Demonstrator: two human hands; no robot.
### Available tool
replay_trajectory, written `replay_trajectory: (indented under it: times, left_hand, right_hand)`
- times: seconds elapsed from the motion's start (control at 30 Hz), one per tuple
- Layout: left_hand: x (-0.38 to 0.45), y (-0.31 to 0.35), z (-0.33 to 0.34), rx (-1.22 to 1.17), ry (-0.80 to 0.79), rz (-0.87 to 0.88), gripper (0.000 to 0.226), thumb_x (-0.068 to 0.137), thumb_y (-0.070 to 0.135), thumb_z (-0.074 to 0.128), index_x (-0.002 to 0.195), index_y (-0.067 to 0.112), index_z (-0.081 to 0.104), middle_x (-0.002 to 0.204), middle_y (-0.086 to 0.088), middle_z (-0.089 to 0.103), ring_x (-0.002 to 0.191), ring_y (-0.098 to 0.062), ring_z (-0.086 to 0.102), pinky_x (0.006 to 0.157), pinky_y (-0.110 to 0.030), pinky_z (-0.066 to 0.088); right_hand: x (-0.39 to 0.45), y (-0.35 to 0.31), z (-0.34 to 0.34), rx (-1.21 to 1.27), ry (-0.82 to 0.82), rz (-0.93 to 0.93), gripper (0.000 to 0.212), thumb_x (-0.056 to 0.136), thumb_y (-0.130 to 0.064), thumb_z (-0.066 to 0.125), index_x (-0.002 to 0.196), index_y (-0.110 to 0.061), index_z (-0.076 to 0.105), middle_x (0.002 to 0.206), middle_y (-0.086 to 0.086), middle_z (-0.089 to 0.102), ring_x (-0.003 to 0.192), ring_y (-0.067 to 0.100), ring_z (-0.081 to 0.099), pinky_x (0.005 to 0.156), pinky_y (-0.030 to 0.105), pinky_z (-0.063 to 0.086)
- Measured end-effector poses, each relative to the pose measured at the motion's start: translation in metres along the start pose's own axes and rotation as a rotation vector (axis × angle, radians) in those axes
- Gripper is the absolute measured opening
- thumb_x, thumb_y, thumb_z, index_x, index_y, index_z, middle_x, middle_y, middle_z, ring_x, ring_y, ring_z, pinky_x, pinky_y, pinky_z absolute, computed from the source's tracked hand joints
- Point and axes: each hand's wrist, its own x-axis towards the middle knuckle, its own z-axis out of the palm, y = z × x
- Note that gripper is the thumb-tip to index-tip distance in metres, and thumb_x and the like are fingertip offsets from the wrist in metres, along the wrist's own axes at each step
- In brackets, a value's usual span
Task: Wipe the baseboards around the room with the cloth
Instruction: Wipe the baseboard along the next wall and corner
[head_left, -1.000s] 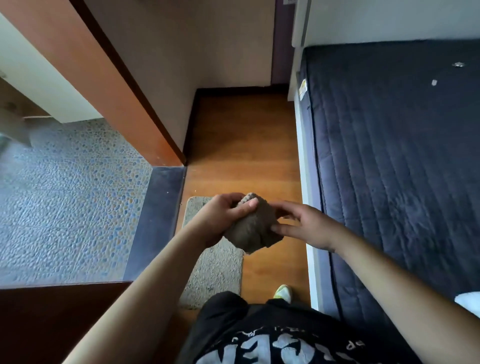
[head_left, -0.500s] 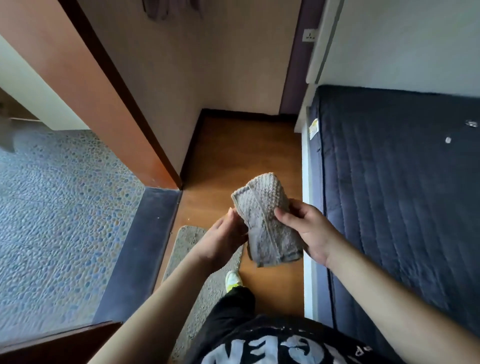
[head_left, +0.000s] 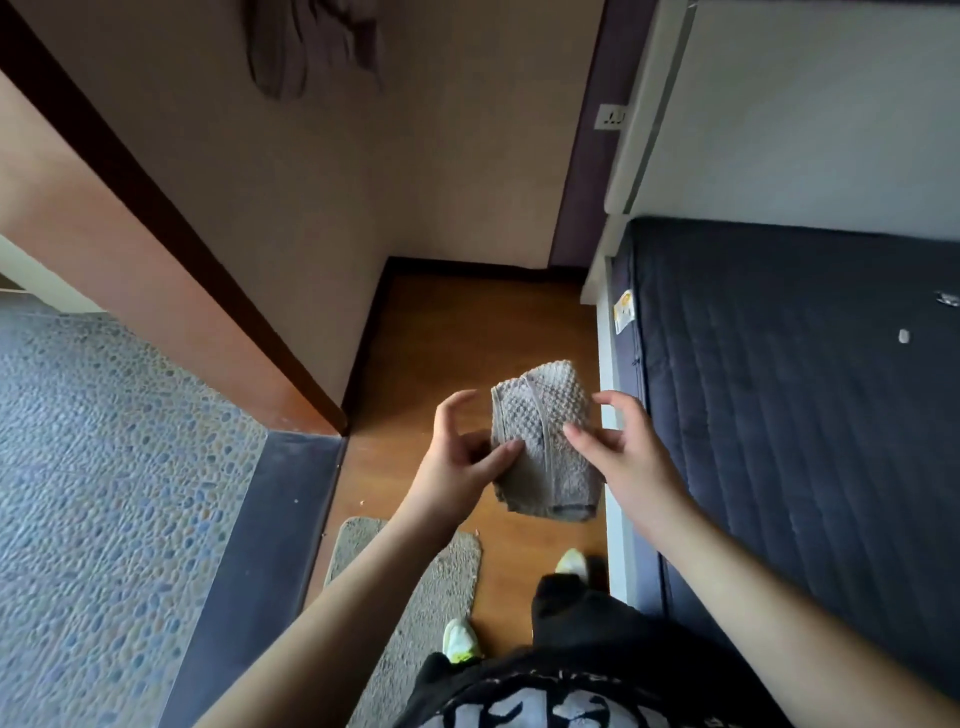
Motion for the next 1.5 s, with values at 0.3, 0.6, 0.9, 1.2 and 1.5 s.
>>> replay_trajectory:
  times: [0.3, 0.6, 0.9, 1.2, 1.5]
  left_hand:
    - [0.114, 0.034, 0.043, 0.206, 0.086, 0.137, 0.040, 0.087, 0.012, 0.074, 0.113, 0.042, 0.067, 0.095, 0.003, 0.073, 0.089, -0.011, 0.069, 0.075, -0.023, 0.055]
    - [0.189, 0.065, 0.066, 0.526, 0.154, 0.211, 0.072, 0.072, 0.013, 0.087, 0.120, 0.057, 0.058, 0.109, 0.017, 0.069, 0.098, -0.005, 0.070, 0.083, -0.024, 0.058]
    - [0.241, 0.079, 0.057, 0.902, 0.288, 0.306, 0.059, 0.072, 0.014, 0.086, 0.127, 0.018, 0.065, 0.107, 0.004, 0.065, 0.087, -0.003, 0.057, 0.076, 0.001, 0.038]
    - [0.322, 0.089, -0.013, 0.817, 0.132, 0.220, 0.041, 0.084, 0.040, 0.075, 0.114, 0.016, 0.063, 0.114, 0.001, 0.053, 0.095, -0.014, 0.055, 0.083, -0.016, 0.048]
    - [0.395, 0.121, -0.054, 0.282, 0.254, -0.033, 0.051, 0.086, 0.061, 0.057, 0.102, 0.012, 0.056, 0.086, -0.004, 0.071, 0.075, -0.017, 0.069, 0.064, -0.035, 0.057]
  right_hand:
    - [0.131, -0.004, -0.072, -0.060, -0.219, -0.133, 0.039, 0.081, -0.046, 0.073, 0.117, -0.037, 0.061, 0.088, 0.008, 0.065, 0.077, 0.013, 0.061, 0.070, 0.018, 0.047]
    - [0.217, -0.035, -0.117, -0.100, -0.375, -0.227, 0.052, 0.075, -0.027, 0.080, 0.121, -0.041, 0.059, 0.115, -0.018, 0.068, 0.104, 0.006, 0.068, 0.082, 0.024, 0.058]
    - [0.271, -0.059, -0.093, -0.475, -0.259, -0.395, 0.060, 0.077, -0.007, 0.082, 0.132, -0.015, 0.060, 0.128, 0.005, 0.065, 0.114, 0.017, 0.060, 0.092, 0.014, 0.044]
    - [0.372, -0.096, -0.067, -0.485, -0.527, -0.178, 0.027, 0.085, -0.017, 0.076, 0.106, -0.007, 0.065, 0.107, 0.008, 0.063, 0.097, 0.001, 0.059, 0.082, 0.007, 0.042]
    - [0.450, -0.122, -0.005, 0.117, -0.534, 0.317, 0.056, 0.081, -0.049, 0.058, 0.124, -0.014, 0.061, 0.118, 0.010, 0.070, 0.109, 0.022, 0.067, 0.090, 0.040, 0.056]
